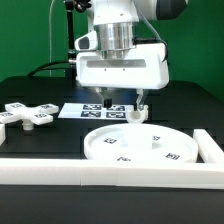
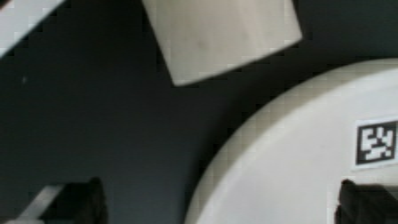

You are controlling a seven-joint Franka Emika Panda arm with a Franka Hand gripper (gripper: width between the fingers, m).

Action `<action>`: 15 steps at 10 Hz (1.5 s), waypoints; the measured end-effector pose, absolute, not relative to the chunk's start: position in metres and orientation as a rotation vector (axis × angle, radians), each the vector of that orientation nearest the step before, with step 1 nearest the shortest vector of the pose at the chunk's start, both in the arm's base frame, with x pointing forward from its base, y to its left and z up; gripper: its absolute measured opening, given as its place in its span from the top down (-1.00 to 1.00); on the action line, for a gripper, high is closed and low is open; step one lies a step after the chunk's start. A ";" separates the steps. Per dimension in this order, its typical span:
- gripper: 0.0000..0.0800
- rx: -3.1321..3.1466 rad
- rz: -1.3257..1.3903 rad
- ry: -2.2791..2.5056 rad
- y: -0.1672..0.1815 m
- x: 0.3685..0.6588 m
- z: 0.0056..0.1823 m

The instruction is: Assemble round table

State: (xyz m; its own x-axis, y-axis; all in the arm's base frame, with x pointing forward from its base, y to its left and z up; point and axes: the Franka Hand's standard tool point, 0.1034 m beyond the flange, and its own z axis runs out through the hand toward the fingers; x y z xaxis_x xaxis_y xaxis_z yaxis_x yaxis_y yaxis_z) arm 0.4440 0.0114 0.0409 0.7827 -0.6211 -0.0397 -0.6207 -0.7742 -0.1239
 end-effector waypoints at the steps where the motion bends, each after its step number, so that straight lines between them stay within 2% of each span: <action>1: -0.62 -2.841 0.007 0.985 0.010 0.446 0.042; 6: -0.62 -2.782 0.408 0.830 0.030 0.435 0.038; 9: -0.62 -2.691 0.657 0.790 0.029 0.428 0.038; 12: -0.62 -2.590 0.872 0.743 0.032 0.425 0.027; 13: -0.62 -2.545 0.967 0.702 0.037 0.419 0.029; 15: -0.62 -2.448 1.126 0.635 0.043 0.424 0.024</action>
Offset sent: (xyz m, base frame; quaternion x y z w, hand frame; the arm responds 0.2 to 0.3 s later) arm -0.0018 0.0157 -0.0044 -0.0018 -0.1667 -0.0591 0.9842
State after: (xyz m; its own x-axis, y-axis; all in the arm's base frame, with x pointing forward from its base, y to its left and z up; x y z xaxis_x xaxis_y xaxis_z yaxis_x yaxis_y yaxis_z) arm 0.4235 0.0432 0.0242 0.5791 -0.2434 -0.7781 -0.5399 -0.8296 -0.1424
